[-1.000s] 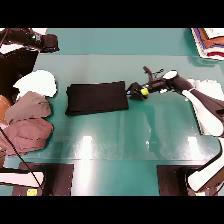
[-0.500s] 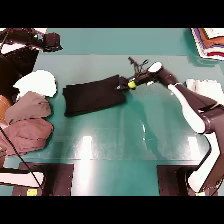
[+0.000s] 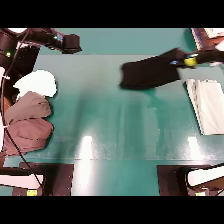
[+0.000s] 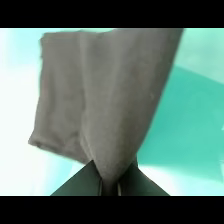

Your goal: Fold the shirts.

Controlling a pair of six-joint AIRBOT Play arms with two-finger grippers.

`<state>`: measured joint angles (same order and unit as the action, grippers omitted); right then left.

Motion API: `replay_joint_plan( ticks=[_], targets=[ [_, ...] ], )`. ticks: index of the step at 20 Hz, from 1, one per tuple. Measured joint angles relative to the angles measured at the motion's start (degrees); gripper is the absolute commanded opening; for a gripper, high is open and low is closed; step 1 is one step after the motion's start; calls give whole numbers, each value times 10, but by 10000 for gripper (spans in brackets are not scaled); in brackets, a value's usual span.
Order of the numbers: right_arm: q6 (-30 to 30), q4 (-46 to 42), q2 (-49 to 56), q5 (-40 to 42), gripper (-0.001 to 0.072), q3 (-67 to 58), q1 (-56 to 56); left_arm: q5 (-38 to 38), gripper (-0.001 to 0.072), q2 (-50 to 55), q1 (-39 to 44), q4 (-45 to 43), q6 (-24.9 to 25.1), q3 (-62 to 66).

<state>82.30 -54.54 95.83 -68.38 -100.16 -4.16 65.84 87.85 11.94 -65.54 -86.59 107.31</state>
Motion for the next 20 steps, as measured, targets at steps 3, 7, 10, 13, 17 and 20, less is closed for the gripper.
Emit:
replay_joint_plan(
  ticks=[3,7,10,13,17,20],
  targets=[
    [22,-12,-30,-2,18,-1,-116,-12,27,0,19,-2,-1,0],
    [31,-2,-43,-2,18,-1,-215,-22,27,0,30,-2,-3,0],
    [32,28,-51,15,18,-1,-248,-24,28,0,33,-3,-4,0],
    [29,41,-72,30,18,-2,-263,-24,27,0,34,-3,-4,0],
    [28,30,-112,13,18,-1,-275,-24,28,0,34,-3,-4,0],
    [28,-2,-139,-33,18,-1,-279,-23,28,0,34,-4,-4,0]
  ],
)
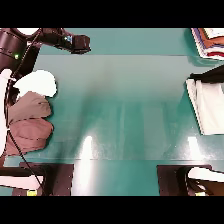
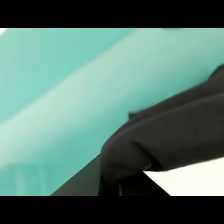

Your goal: Fold the shirts.

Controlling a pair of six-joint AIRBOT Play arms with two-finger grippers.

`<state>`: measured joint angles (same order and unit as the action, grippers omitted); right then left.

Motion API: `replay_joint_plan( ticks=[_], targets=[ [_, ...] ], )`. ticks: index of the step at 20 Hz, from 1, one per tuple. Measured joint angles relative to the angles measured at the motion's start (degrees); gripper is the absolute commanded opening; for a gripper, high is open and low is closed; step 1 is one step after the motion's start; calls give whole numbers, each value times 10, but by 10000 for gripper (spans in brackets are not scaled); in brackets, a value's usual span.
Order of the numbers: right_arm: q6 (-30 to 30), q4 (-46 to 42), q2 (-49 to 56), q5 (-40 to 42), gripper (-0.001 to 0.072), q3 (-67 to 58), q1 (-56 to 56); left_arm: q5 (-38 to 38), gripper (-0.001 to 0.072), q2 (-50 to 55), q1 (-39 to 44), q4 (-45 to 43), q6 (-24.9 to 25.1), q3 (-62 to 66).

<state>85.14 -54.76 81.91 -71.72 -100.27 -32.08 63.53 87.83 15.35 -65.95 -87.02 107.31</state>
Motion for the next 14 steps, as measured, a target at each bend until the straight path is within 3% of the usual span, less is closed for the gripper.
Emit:
replay_joint_plan(
  ticks=[10,11,13,14],
  targets=[
    [54,-143,-42,-167,26,0,-2,7,28,0,0,0,10,0],
    [61,-158,-43,-181,135,0,-2,8,28,0,0,0,13,0],
    [71,-190,-44,-211,545,0,-2,12,28,0,0,-1,16,0],
    [74,-206,-44,-223,604,0,-2,12,28,0,0,-1,17,0]
  ],
)
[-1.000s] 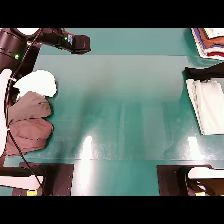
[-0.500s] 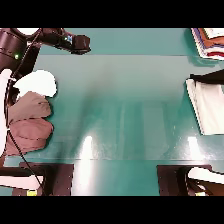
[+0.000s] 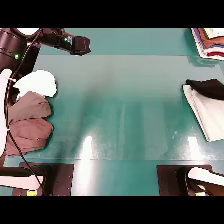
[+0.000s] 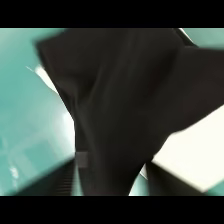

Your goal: Fold the shirts.

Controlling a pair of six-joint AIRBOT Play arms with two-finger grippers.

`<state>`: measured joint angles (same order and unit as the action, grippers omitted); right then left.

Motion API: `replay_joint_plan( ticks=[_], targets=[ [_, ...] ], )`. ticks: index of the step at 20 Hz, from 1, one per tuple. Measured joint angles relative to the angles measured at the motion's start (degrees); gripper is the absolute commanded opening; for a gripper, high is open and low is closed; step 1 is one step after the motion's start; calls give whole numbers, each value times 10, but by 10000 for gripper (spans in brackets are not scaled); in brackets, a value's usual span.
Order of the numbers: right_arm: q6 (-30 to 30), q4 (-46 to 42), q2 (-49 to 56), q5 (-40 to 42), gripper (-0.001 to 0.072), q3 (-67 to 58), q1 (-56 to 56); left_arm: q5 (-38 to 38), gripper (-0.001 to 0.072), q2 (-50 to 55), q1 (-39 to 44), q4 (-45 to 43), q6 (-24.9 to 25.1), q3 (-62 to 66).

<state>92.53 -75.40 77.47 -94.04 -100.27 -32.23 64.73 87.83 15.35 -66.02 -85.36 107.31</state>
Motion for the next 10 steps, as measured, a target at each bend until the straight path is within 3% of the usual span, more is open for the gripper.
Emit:
replay_joint_plan(
  ticks=[5,10],
  targets=[
    [9,-53,-1,-35,600,0,4,7,28,0,0,0,3,0],
    [10,-1,-5,-16,595,0,85,7,28,0,0,0,3,0]
  ],
)
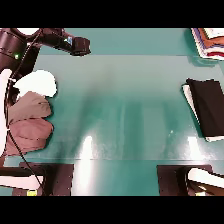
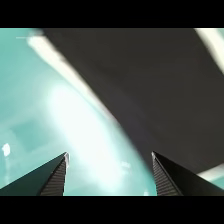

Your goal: Fold the shirts.

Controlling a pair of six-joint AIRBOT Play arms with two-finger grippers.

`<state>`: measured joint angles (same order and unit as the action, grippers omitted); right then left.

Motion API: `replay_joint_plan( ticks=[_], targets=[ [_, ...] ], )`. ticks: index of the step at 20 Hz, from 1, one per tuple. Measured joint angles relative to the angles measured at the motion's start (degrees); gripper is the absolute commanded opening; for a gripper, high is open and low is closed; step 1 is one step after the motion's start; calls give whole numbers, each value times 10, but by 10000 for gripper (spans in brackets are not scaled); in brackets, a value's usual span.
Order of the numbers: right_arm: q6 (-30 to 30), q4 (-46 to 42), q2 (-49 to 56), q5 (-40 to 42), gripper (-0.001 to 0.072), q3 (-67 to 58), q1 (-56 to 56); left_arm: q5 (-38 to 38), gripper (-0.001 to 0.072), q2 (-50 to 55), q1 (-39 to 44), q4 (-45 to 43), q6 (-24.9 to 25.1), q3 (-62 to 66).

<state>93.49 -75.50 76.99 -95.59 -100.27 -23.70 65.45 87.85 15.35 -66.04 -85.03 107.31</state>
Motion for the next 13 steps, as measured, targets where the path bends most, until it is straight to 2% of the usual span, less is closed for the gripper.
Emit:
replay_joint_plan(
  ticks=[3,4,5,6,7,13],
  targets=[
    [0,21,-3,37,591,0,97,6,29,0,0,1,0,0],
    [0,26,-4,49,541,0,130,6,29,0,0,1,0,0],
    [-1,29,-5,60,372,0,167,7,28,0,0,2,0,0],
    [-1,30,-5,72,151,0,200,8,28,0,0,3,0,0],
    [-4,31,-5,83,19,0,234,8,29,0,0,3,0,0],
    [-38,34,-5,115,20,0,369,10,29,0,0,5,0,0]
  ],
)
